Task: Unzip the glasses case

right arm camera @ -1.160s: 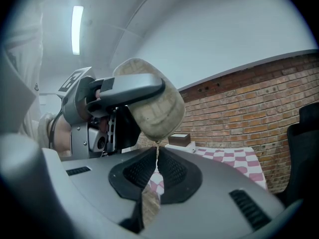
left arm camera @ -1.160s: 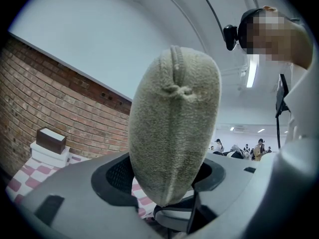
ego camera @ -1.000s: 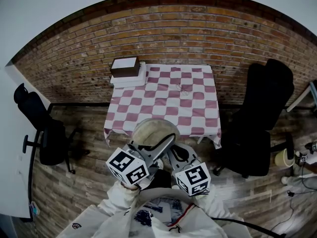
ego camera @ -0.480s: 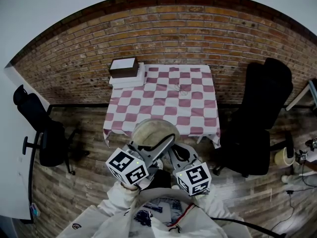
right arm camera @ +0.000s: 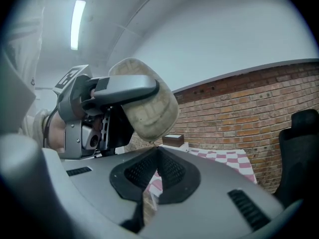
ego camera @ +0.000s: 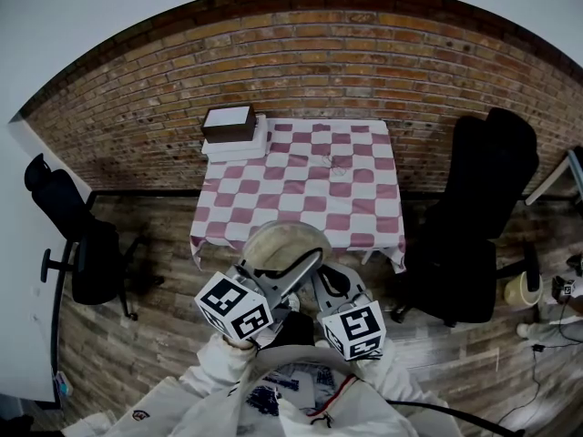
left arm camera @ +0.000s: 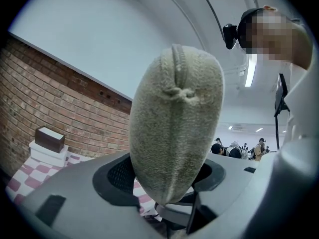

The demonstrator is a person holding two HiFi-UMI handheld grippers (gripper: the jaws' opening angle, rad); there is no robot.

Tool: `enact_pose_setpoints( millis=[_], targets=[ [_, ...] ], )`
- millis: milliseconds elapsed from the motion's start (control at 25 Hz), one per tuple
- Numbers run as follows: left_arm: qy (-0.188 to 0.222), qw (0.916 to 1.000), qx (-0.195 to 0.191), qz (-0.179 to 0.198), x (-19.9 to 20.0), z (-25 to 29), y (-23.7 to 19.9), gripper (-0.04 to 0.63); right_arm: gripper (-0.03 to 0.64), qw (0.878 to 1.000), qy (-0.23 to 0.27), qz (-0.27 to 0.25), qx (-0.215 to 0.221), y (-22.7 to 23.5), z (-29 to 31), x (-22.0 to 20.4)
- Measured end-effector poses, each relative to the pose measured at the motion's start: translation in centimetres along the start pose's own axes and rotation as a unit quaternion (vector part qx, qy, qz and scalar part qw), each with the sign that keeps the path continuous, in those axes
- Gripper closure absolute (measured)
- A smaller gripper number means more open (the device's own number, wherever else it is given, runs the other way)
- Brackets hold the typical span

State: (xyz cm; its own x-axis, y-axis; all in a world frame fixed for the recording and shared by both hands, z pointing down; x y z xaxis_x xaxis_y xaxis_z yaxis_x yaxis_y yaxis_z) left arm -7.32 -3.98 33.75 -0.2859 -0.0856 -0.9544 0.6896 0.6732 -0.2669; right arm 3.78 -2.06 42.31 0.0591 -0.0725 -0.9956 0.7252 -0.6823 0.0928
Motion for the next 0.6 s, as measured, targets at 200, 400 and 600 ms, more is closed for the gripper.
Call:
enact_pose_setpoints(
  millis=[200,400,600],
  targets=[
    [-0.007,1.0,0.005,-0.004,-0.06,-0.2,-0.14,0.308,0.604,1.0,-0.006,-0.011,-0.003,-0.14,0.13,-0.02],
    [-0.014,0.9999,0.006,0.002,-0.34,-0.17,-0.08,0.308,0.604,1.0,-0.013,-0.024,-0.013,-0.12,0.05,-0.13],
    [-0.017,0.9998,0.008,0.0,-0.27,-0.21,0.06,0.31,0.604,0.999,-0.013,-0.034,-0.028,0.17,-0.14,-0.12]
  ],
)
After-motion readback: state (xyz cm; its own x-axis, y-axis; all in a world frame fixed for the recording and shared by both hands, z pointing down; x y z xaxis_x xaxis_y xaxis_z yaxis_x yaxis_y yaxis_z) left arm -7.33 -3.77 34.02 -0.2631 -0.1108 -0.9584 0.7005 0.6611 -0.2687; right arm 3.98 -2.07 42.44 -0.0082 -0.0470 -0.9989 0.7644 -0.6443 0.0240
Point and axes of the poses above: the fingertips, and each gripper's own axes: z forward along the fingers, y to its right, x out of its top, the point moved 7 cm from there along -z, backward along the fingers, and after that the axes turned 7 degrees about y, right-handed, at the moved point
